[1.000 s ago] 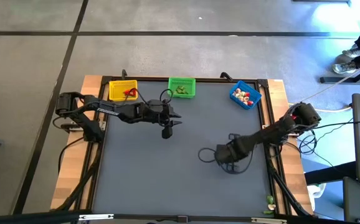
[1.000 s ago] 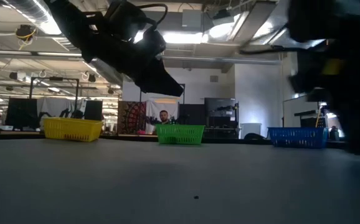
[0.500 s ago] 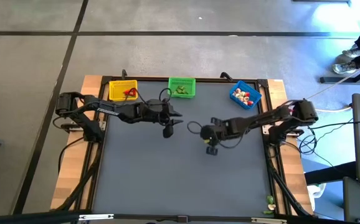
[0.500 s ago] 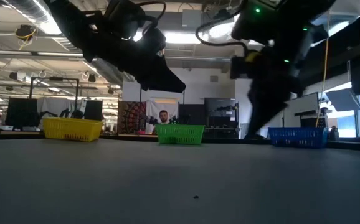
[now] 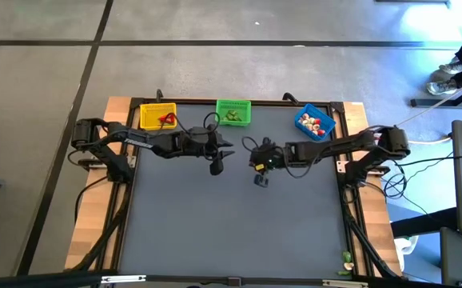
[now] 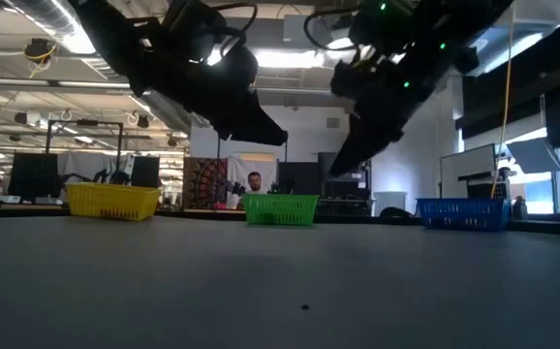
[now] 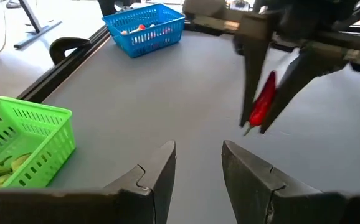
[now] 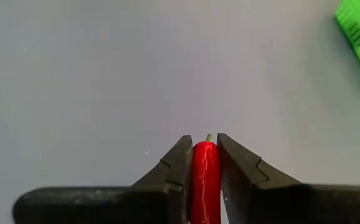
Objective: Sort produce into baskets
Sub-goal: Put the red chili pepper into the yellow basket
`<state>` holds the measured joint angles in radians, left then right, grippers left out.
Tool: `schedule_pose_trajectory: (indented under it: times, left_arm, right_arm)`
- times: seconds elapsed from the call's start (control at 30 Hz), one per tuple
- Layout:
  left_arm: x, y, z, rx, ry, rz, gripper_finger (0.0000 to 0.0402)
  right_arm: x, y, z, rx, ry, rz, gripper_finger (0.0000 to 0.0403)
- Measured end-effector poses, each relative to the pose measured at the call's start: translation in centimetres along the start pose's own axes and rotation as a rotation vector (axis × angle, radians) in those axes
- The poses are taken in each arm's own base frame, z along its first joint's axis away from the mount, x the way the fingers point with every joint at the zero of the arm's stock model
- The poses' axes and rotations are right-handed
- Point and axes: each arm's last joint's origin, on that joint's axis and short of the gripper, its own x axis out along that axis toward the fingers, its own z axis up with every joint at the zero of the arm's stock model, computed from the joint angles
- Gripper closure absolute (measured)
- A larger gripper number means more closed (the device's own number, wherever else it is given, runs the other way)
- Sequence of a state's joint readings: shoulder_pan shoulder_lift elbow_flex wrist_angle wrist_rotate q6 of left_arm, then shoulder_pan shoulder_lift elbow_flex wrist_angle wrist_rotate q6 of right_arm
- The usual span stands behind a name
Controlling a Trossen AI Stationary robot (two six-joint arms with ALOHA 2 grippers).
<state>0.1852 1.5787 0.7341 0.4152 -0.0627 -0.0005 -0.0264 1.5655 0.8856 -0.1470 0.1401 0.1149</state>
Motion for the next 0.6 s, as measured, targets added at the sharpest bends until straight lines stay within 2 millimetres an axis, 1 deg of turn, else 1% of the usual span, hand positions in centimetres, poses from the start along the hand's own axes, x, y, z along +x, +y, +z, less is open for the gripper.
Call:
schedule_pose_trajectory:
  times: [0.1, 0.23, 0.4, 0.5, 0.6]
  left_arm:
    - [0.0, -0.1, -0.2, 0.002, 0.016, -0.002, 0.0274]
    - [0.0, -0.1, -0.2, 0.003, 0.026, -0.002, 0.0274]
    - [0.0, -0.1, -0.4, 0.008, 0.038, -0.002, 0.0274]
    - [0.0, -0.1, -0.4, 0.018, 0.038, -0.002, 0.0274]
    - [0.0, -0.1, -0.4, 0.019, 0.038, -0.002, 0.0274]
  right_arm:
    - [1.1, -0.4, -0.2, 0.014, -0.019, 0.005, 0.0345]
    - [3.2, 0.0, -0.8, -0.002, -0.053, 0.05, 0.0345]
    - [5.1, 0.3, -1.4, -0.001, -0.061, 0.052, 0.0342]
    - [6.1, 0.3, -2.0, -0.003, -0.021, 0.042, 0.032]
    - [6.3, 0.3, -2.1, 0.002, -0.023, 0.038, 0.0281]
